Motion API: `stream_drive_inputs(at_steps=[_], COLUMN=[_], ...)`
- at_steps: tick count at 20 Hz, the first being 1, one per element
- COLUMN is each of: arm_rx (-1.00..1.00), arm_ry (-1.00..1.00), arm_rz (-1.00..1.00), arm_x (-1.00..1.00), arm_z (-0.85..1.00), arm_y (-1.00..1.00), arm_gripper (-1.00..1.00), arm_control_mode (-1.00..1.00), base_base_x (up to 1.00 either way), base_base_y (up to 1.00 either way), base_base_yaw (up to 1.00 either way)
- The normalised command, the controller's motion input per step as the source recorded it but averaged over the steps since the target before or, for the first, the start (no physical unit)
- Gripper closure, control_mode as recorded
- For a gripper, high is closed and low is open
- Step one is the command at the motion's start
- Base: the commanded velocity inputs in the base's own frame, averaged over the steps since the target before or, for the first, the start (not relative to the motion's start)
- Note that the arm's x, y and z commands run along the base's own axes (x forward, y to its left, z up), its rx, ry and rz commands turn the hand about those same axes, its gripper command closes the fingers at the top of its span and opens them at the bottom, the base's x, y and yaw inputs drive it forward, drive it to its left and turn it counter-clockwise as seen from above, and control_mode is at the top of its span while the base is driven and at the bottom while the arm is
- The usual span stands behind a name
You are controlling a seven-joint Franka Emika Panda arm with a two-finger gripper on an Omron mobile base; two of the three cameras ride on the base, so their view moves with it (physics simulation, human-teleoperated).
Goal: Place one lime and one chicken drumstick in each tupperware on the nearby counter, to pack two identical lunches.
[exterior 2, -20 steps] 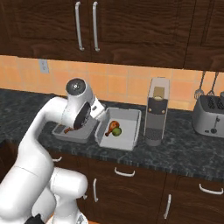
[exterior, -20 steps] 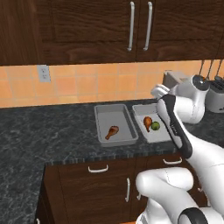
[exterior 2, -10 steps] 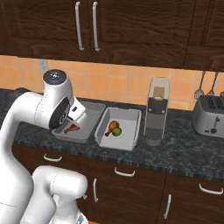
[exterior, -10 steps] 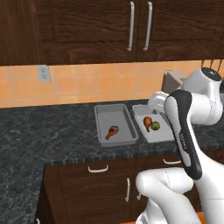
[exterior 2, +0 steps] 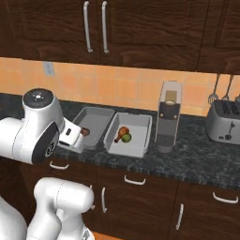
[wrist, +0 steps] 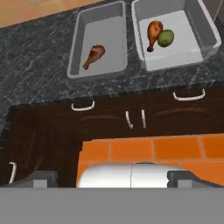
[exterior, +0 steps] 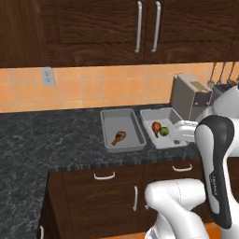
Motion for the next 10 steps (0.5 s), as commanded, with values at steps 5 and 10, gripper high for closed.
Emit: stream_drive_inputs(at_steps=[5,10], arm_rx=[0.0,0.0], arm_ry=[0.0,0.0], arm_rz=[0.0,0.0], arm_x=[0.0,0.0], arm_z=[0.0,0.0], arm_y=[0.0,0.0], arm_gripper=[-1.0,-1.0], arm_control_mode=[1.0,1.0], base_base_x=[-0.49,0.0], base_base_y=[-0.78,-1.0], base_base_yaw=[0.0,0.0])
